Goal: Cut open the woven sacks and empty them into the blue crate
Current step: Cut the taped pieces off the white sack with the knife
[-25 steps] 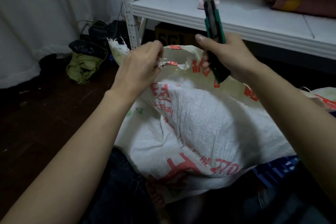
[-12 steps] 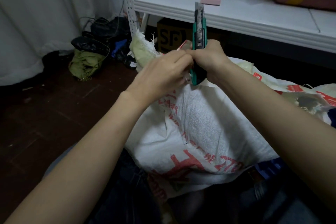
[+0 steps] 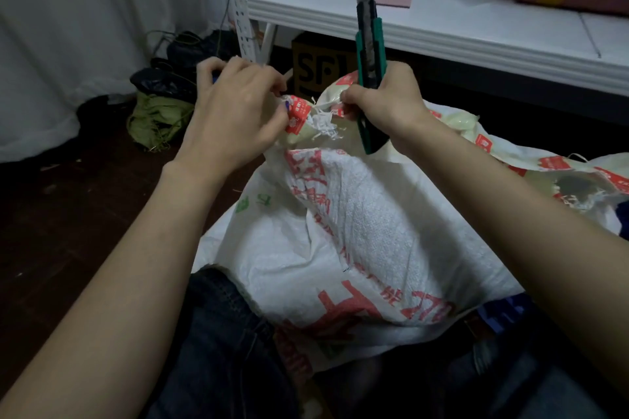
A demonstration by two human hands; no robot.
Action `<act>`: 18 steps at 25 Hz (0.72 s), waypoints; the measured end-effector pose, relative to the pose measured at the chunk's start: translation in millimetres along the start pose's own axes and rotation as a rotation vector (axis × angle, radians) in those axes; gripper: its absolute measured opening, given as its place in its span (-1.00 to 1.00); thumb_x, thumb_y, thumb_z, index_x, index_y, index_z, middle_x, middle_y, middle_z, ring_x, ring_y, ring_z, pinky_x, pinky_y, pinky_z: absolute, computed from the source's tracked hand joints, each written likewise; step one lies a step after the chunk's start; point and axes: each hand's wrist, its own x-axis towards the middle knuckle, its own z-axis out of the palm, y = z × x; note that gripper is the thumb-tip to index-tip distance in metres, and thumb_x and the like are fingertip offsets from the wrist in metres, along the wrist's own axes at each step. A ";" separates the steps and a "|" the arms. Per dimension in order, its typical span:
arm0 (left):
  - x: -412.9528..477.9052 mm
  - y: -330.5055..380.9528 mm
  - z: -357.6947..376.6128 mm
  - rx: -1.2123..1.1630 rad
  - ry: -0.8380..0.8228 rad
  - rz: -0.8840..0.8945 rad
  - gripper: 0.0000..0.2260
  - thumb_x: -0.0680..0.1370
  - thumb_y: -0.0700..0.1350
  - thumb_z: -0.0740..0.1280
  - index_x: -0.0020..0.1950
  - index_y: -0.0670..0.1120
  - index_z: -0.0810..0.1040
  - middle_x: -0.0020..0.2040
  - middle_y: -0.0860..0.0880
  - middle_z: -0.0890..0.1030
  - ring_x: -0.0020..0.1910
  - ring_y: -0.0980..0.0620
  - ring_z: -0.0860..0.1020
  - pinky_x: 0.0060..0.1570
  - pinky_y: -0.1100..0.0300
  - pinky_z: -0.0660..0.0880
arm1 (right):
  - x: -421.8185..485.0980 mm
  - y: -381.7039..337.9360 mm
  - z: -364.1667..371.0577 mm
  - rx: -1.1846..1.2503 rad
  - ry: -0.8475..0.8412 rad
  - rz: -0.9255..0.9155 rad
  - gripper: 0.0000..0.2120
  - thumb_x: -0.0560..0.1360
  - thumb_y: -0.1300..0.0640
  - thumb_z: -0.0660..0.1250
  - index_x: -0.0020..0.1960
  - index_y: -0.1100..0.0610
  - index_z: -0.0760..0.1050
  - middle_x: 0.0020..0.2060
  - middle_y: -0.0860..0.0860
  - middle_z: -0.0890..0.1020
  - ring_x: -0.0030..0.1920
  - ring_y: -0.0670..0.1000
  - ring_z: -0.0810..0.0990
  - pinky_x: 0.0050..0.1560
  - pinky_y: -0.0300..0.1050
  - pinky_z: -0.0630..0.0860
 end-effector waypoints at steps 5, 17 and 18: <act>-0.1 3.4 -3.4 0.012 0.015 0.052 -0.79 0.50 0.00 0.26 -0.01 -0.13 0.52 -0.05 -0.12 0.54 -0.04 -0.11 0.49 -0.08 0.05 0.31 | 8.7 0.8 -5.9 -0.028 0.159 -0.034 -0.85 0.43 0.22 0.36 -0.04 0.24 0.46 -0.24 0.10 0.61 -0.20 0.08 0.66 -0.09 0.05 0.63; 1.3 7.3 10.1 -0.163 -0.211 -0.193 -0.63 0.46 0.13 0.16 -0.17 -0.07 0.66 0.25 -0.03 0.52 0.31 -0.05 0.37 0.20 -0.06 0.24 | -12.0 -3.8 -2.6 -0.090 0.098 -0.295 -0.88 0.55 0.22 0.27 0.05 0.16 0.36 -0.22 0.00 0.57 -0.45 -0.16 0.63 -0.37 -0.28 0.57; 1.6 7.3 10.3 -0.230 -0.222 -0.191 -0.66 0.46 0.11 0.19 -0.17 -0.09 0.65 0.25 -0.04 0.52 0.28 -0.05 0.42 0.20 -0.06 0.34 | -11.6 -3.5 -3.5 -0.093 0.105 -0.284 -0.88 0.54 0.22 0.28 0.04 0.16 0.36 -0.24 -0.01 0.56 -0.45 -0.16 0.63 -0.37 -0.28 0.56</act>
